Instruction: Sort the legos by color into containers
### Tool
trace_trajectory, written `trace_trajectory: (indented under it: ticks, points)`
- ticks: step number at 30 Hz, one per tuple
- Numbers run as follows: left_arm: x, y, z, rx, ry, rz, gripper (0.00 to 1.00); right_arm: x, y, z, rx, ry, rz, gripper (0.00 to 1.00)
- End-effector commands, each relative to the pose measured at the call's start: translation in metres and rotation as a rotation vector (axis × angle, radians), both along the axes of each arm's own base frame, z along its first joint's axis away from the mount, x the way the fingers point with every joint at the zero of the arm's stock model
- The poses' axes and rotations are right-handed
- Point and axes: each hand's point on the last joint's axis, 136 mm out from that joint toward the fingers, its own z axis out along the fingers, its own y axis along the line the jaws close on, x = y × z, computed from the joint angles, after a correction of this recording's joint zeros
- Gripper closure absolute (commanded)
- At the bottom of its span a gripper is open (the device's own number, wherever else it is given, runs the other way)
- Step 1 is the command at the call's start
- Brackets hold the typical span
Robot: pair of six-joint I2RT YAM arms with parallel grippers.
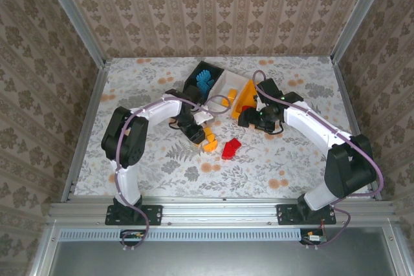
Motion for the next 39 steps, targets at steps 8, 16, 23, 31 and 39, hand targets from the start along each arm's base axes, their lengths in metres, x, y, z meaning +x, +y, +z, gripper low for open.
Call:
trace_trajectory:
  ticks: [8, 16, 23, 31, 39]
  points:
    - [0.034, 0.023, 0.045, -0.088, 0.089, 0.389, 0.67, 0.009, 0.002, 0.004, 0.009, -0.023, -0.008, 0.31]
    - [0.122, 0.021, 0.117, -0.527, 0.109, 0.927, 0.65, 0.008, -0.002, 0.005, -0.001, -0.033, -0.005, 0.31]
    - [0.187, -0.018, 0.16, -0.761, 0.098, 1.16, 0.63, 0.008, -0.007, 0.007, -0.002, -0.042, -0.013, 0.31]
    - [0.227, -0.079, 0.156, -0.695, 0.091, 1.103, 0.63, 0.003, -0.021, 0.014, -0.018, -0.064, -0.029, 0.3]
    - [0.225, -0.121, 0.133, -0.643, 0.136, 1.073, 0.62, -0.004, -0.035, 0.013, -0.026, -0.069, -0.061, 0.31]
